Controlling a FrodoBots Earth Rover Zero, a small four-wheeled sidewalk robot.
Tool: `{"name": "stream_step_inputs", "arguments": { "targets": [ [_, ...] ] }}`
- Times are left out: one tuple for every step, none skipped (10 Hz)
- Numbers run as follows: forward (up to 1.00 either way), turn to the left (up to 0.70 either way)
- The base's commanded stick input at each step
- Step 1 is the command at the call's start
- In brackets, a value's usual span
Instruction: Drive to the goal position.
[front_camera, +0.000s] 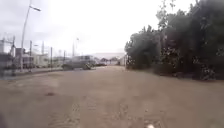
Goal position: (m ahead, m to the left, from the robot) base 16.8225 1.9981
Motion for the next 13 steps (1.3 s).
{"name": "stream_step_inputs", "arguments": {
  "targets": [
    [1.0, 0.0],
    [1.0, 0.0],
    [1.0, 0.0],
    [1.0, 0.0],
    [1.0, -0.09],
    [1.0, -0.26],
    [1.0, 0.0],
    [1.0, 0.0],
    [1.0, 0.0],
    [1.0, 0.0],
    [1.0, 0.0],
    [1.0, 0.0],
    [1.0, 0.0]
  ]
}}
